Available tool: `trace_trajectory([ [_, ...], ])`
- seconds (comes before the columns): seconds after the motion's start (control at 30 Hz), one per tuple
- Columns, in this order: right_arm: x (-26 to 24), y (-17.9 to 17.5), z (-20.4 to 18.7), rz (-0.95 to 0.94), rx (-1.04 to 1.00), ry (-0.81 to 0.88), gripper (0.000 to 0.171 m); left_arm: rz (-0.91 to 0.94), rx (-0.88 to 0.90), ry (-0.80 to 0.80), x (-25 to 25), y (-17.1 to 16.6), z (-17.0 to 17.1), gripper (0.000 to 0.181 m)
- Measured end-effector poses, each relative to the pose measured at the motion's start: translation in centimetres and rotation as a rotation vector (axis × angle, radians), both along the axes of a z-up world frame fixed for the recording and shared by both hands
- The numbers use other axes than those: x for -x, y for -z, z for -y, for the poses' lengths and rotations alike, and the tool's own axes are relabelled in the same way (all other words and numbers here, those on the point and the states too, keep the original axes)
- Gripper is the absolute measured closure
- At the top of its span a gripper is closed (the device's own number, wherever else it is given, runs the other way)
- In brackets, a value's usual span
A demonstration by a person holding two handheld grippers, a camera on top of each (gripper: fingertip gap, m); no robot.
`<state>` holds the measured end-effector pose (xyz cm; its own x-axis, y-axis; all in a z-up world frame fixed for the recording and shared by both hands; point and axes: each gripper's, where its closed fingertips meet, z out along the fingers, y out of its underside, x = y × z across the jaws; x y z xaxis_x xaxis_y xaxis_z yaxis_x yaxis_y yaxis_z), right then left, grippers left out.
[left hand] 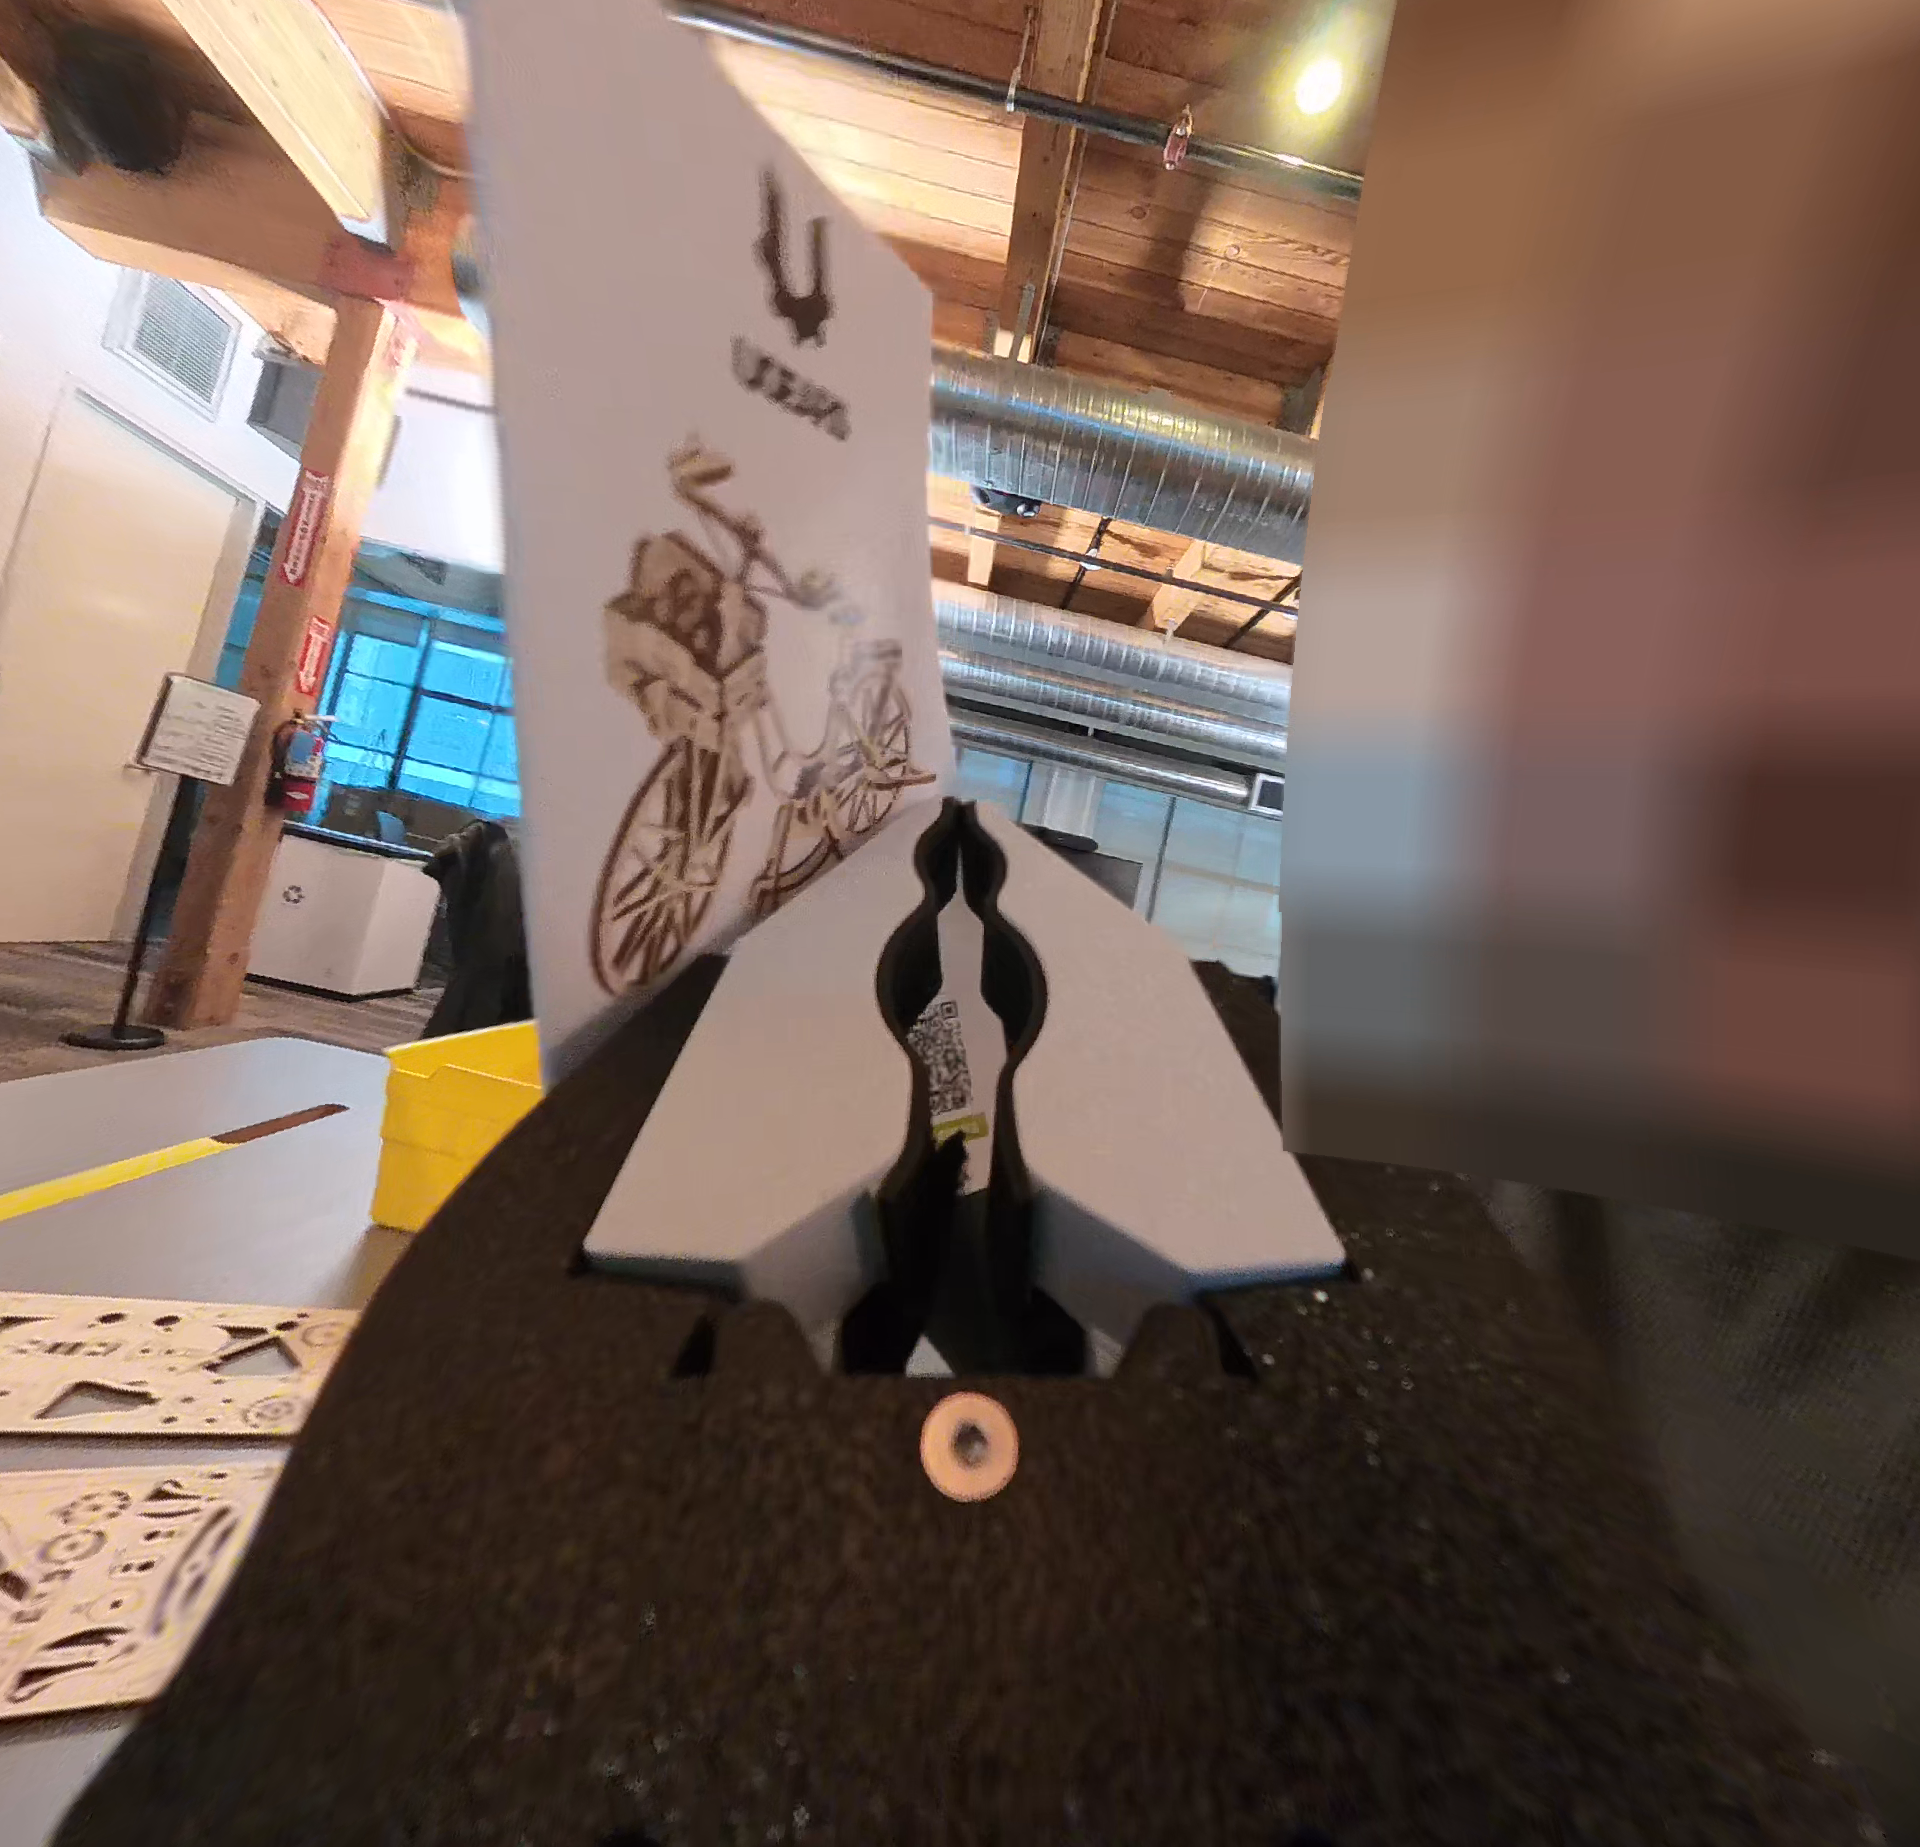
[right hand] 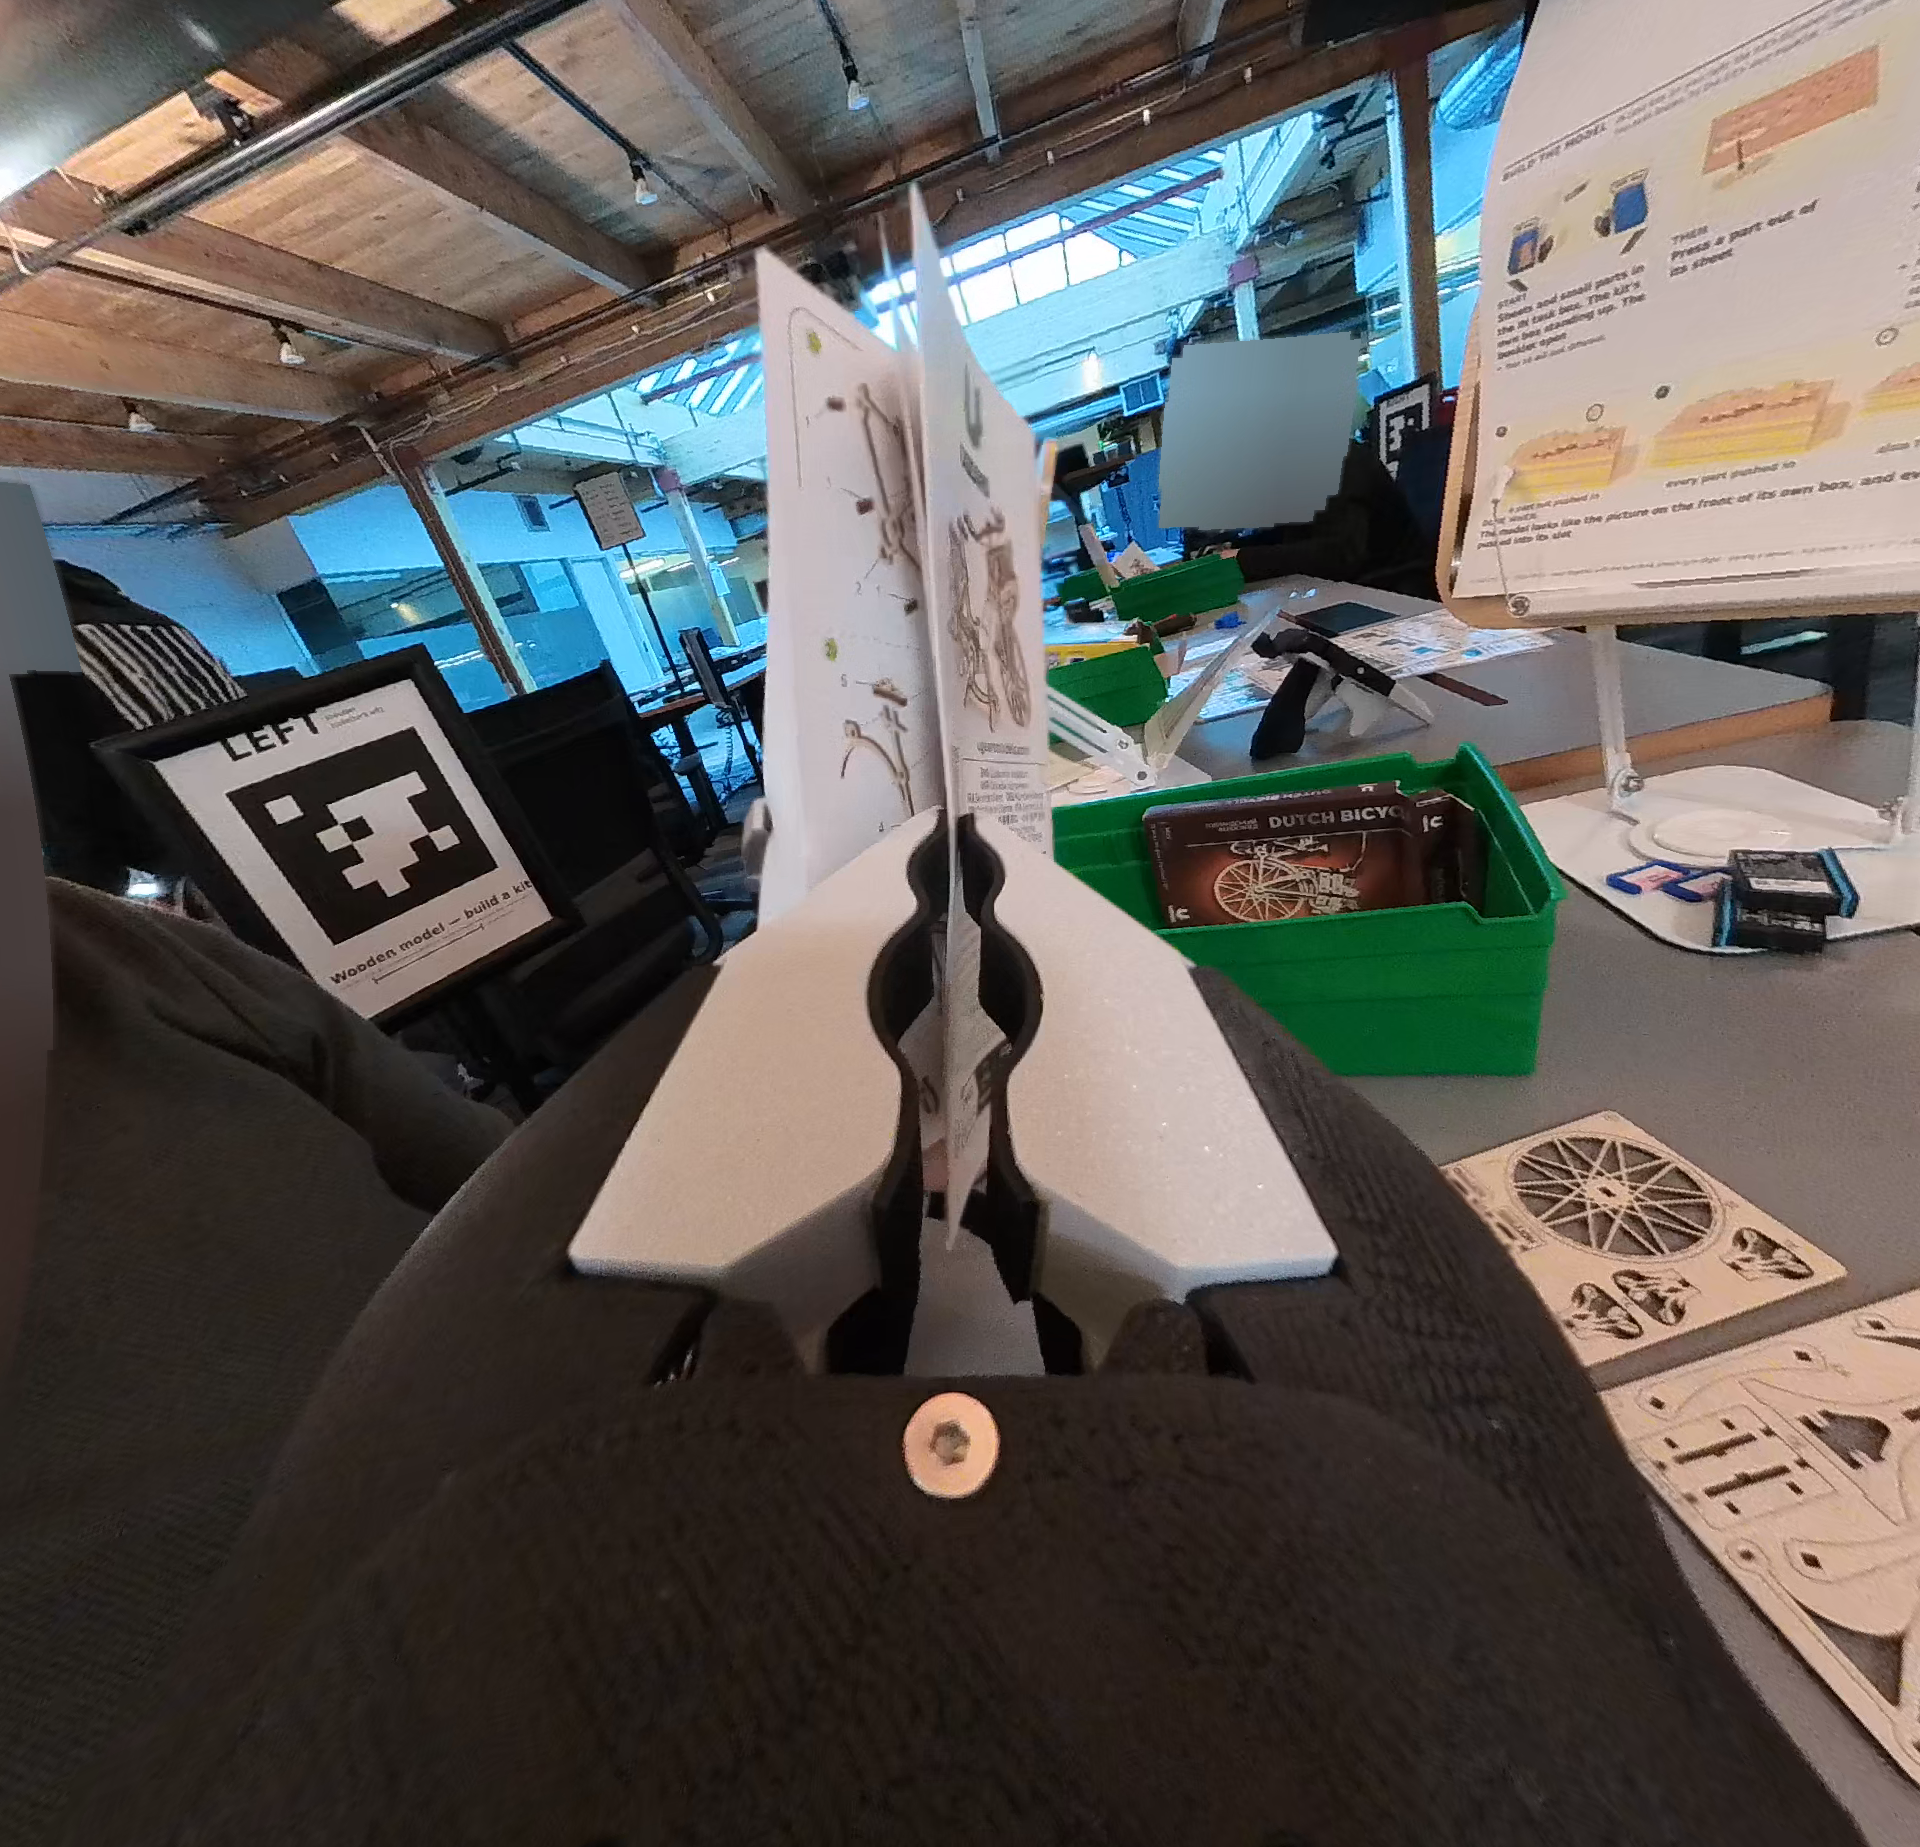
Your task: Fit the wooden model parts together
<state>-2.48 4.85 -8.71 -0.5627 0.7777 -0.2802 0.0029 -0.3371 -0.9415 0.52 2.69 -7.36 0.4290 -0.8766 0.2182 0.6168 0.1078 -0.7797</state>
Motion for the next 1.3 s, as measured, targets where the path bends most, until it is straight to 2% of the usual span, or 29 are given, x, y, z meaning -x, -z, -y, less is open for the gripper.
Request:
trace_trajectory([
  [0.03, 0.1, 0.0, -0.3, -0.002, 0.004, 0.015, 0.171, -0.005, -0.015, -0.023, 0.2, -0.1, 0.1, 0.181],
  [0.17, 0.4, 0.0, -1.8, 0.0, 0.044, 0.073, 0.171, -0.007, -0.073, -0.128, 1.3, -1.0, 0.8, 0.181],
  [0.37, 0.8, 0.6, -2.7, 0.037, 0.131, 0.054, 0.171, 0.04, -0.132, -0.233, 3.1, -2.0, 1.8, 0.181],
  [0.57, 0.3, -0.1, -4.0, 0.016, 0.163, 0.071, 0.171, 0.094, -0.124, -0.359, 6.3, -1.8, 2.3, 0.181],
  [0.67, 0.1, -0.3, -4.3, 0.011, 0.16, 0.084, 0.171, 0.111, -0.086, -0.433, 7.8, -1.3, 1.9, 0.181],
  [0.77, 0.3, -0.1, -4.6, 0.017, 0.138, 0.118, 0.171, 0.05, 0.094, -0.632, 10.1, 1.1, -0.5, 0.181],
  [0.9, 0.8, 0.6, -5.0, 0.042, 0.089, 0.188, 0.171, -0.022, 0.181, -0.776, 11.0, 2.5, -1.6, 0.181],
  [0.97, 1.1, 1.0, -5.1, 0.055, 0.061, 0.219, 0.171, -0.073, 0.179, -0.796, 10.3, 2.6, -2.0, 0.181],
  [1.07, 1.4, 1.4, -5.1, 0.063, 0.004, 0.272, 0.171, -0.111, 0.189, -0.77, 9.0, 2.5, -2.5, 0.153],
  [1.3, 1.6, 1.6, -5.4, 0.047, -0.176, 0.417, 0.171, -0.185, 0.208, -0.749, 6.9, 2.6, -3.3, 0.145],
])
